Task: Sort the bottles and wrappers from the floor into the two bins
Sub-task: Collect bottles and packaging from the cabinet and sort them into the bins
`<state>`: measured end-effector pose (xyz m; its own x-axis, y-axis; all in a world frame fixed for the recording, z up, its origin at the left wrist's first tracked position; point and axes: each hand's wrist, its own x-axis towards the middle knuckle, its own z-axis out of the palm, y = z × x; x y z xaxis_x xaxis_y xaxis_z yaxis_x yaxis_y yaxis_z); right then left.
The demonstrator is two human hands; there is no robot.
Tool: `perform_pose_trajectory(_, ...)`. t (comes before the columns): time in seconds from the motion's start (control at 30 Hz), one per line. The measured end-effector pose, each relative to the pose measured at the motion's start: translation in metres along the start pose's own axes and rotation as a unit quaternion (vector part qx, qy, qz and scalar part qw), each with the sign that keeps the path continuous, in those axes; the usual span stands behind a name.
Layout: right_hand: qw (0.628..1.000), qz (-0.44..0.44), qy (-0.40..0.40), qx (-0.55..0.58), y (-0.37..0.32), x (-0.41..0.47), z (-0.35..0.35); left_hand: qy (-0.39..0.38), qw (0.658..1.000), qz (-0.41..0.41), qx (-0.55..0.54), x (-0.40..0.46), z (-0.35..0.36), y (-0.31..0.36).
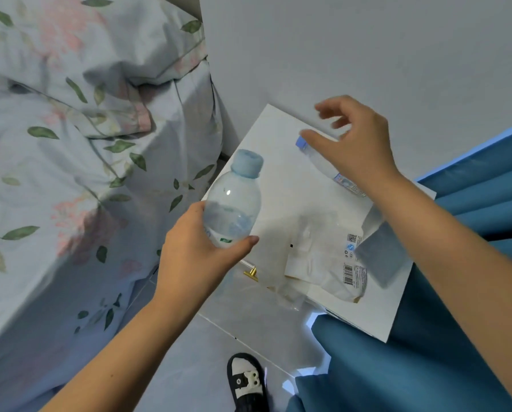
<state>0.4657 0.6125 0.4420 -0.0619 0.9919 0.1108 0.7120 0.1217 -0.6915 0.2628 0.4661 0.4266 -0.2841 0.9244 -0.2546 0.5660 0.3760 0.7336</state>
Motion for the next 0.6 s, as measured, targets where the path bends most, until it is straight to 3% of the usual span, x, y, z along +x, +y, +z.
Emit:
perform_pose_trajectory(0.07,0.989,0.045,-0.067,-0.124,0.050,0.021,0.010,0.007,0.999,-0.036,-0.008,0.000,-0.002,-0.009)
perform_pose_trajectory(0.13,0.949,0.118,-0.174,-0.236,0.087,0.032,0.022,0.010,0.998,-0.066,-0.018,0.002,-0.002,-0.017)
perform_pose_trajectory(0.2,0.915,0.143,-0.229,-0.299,0.108,0.033,0.034,0.012,0.996,-0.088,-0.028,0.003,0.000,-0.025)
perform_pose_trajectory(0.37,0.937,0.130,-0.154,-0.284,0.120,0.029,0.058,0.017,0.993,-0.110,-0.050,0.007,0.003,-0.041)
perform_pose_trajectory(0.5,0.988,0.066,-0.043,-0.134,0.077,0.025,0.075,0.027,0.991,-0.113,-0.070,0.006,-0.002,-0.053)
perform_pose_trajectory(0.6,1.000,0.000,0.008,-0.015,0.015,0.017,0.084,0.047,0.987,-0.122,-0.090,0.003,-0.015,-0.063)
